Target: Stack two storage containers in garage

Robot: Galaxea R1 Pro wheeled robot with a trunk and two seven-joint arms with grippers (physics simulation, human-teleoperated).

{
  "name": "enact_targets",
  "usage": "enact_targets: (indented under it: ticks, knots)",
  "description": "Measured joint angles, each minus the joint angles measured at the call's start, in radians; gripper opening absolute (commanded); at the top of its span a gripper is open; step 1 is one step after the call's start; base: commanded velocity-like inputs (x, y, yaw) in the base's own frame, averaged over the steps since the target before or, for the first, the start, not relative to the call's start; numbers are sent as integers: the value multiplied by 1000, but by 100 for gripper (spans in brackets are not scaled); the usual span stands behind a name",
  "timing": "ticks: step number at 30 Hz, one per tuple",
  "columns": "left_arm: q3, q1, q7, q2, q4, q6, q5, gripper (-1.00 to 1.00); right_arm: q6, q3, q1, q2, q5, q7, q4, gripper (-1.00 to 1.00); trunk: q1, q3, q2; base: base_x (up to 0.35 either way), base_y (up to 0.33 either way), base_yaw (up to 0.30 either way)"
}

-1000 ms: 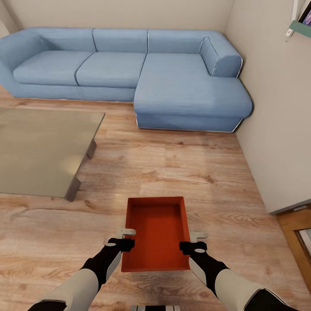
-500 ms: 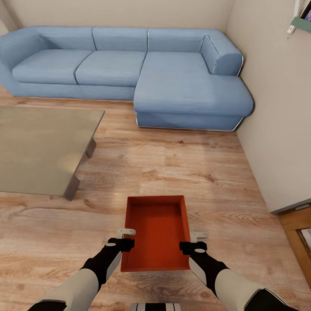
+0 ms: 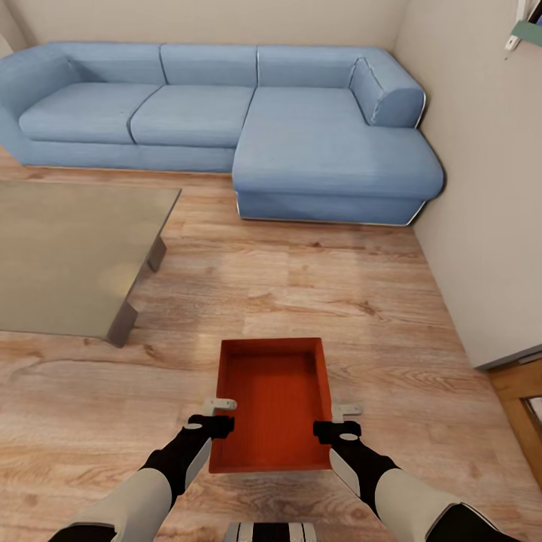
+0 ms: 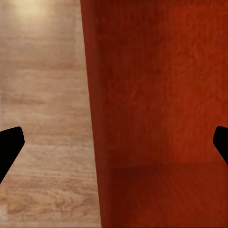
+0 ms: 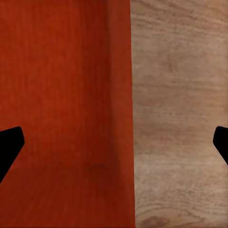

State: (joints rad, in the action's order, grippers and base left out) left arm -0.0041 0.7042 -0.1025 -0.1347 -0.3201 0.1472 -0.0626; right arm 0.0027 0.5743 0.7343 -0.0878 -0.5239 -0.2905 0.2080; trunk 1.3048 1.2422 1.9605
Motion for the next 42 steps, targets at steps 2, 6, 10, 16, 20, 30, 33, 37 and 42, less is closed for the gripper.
enact_targets:
  ticks: [2,6,10,16,20,30,33,37,42]
  knots:
    - [0,0,1,0,0,0,0,100,0,0,0,0,0,0,0,100,8,6,14,0,0,0]
    - [0,0,4,0,0,0,0,100,0,0,0,0,0,0,0,100,23,19,42,0,0,0]
    - [0,0,-1,0,0,0,0,100,0,0,0,0,0,0,0,100,38,31,70,0,0,0]
    - [0,0,-3,0,0,-1,0,100,0,0,0,0,0,0,0,100,38,31,70,0,0,0]
    - [0,0,-3,0,0,-2,0,100,0,0,0,0,0,0,0,100,38,31,70,0,0,0]
    - [0,0,-3,0,0,0,0,100,0,0,0,1,0,0,0,100,73,60,133,0,0,0]
    - [0,0,-4,0,0,-1,0,100,0,0,0,3,0,0,0,100,81,66,147,0,0,0]
    - [0,0,-5,1,0,-3,0,100,0,0,0,3,0,0,0,100,81,66,147,0,0,0]
    - [1,0,-5,2,0,-6,2,100,0,0,0,4,0,0,0,100,81,66,147,0,0,0]
